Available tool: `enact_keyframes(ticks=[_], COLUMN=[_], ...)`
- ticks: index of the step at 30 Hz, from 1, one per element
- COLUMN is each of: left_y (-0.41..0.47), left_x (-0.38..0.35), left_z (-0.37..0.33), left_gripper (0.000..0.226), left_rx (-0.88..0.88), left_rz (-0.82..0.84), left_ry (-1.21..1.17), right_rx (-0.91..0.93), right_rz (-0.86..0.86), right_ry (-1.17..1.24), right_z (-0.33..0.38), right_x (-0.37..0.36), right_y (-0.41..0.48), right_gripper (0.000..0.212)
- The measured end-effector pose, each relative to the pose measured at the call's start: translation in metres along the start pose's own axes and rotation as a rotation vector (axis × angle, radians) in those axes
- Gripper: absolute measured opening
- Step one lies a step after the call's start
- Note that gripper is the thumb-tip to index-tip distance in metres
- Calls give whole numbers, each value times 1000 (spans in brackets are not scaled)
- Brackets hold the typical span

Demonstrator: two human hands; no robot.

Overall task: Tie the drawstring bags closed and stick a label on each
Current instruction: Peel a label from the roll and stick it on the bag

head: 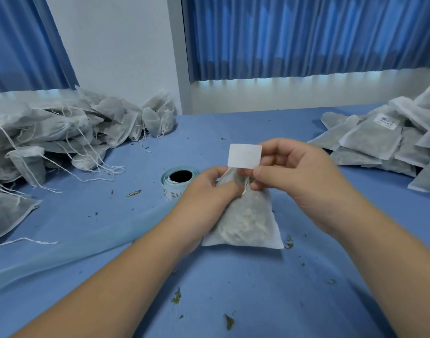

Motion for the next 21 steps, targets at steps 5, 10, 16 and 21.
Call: enact_keyframes(ticks=[5,10,16,21], left_y=[-2,-5,-7,-6], left_x=[5,6,15,18], left_z=[3,0,-1,1], left_gripper=[50,42,54,61], left_rx=[14,20,18,21], left_rz=[78,134,154,137], left_ry=[-86,-155,-177,-170], right_rx=[19,140,437,538], right_rz=[-43,-107,-110,-29], right_ry=[-46,-237,-647,-850], right_z=[-5,-7,-3,-2], right_x=[-5,-3,-8,-10], right_y=[1,-1,-6,-10], right_gripper=[24,30,27,24])
Point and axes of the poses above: each hand's wrist, its own y-axis towards the middle knuckle, its own x-axis out of the back of the hand, z = x × y, the point moved 2 cm from there along y, towards the middle knuckle, and after that the axes turned 8 degrees about y, right-handed, at the moved point
